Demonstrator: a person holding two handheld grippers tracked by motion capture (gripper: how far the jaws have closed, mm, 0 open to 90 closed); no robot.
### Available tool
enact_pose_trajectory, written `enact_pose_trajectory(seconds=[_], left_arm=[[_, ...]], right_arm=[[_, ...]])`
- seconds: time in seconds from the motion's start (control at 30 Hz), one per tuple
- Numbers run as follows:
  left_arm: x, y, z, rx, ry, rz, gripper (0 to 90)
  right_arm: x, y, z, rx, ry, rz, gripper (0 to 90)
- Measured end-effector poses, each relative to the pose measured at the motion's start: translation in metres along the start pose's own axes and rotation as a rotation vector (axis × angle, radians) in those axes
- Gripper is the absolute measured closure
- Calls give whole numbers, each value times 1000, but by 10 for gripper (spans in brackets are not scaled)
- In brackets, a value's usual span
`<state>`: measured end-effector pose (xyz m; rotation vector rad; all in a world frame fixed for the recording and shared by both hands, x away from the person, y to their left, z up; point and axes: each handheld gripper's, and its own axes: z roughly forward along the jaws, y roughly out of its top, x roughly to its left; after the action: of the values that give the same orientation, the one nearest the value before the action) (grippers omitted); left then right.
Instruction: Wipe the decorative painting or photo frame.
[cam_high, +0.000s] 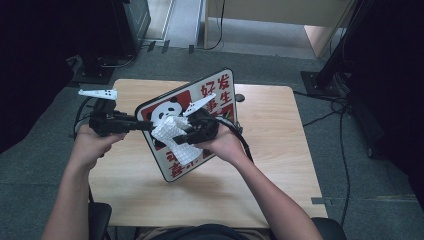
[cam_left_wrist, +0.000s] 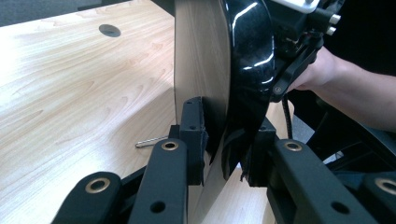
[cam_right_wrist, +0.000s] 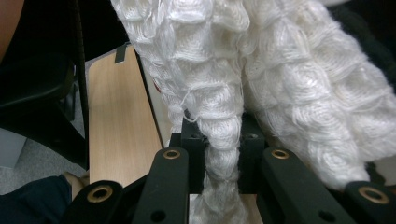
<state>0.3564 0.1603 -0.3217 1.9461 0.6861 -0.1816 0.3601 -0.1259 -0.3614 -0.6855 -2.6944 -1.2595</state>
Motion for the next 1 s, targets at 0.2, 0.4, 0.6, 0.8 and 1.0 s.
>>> enact_pose_trajectory(seconds=[0.2, 0.4, 0.6, 0.8, 1.0], left_arm=[[0, 0, 0, 0, 0, -1, 743], [0, 0, 0, 0, -1, -1, 743], [0, 0, 0, 0, 0, -3, 743], [-1, 0, 0, 4, 5, -5, 744], [-1, 0, 0, 5, 5, -5, 743]], right_arm=[[-1, -9, 4, -8, 2, -1, 785], [-2, -17, 10, 5, 4, -5, 785], [-2, -25, 14, 5, 7, -7, 785], [-4, -34, 19, -4, 18, -5, 786], [-4, -42, 24, 3, 26, 10, 785]])
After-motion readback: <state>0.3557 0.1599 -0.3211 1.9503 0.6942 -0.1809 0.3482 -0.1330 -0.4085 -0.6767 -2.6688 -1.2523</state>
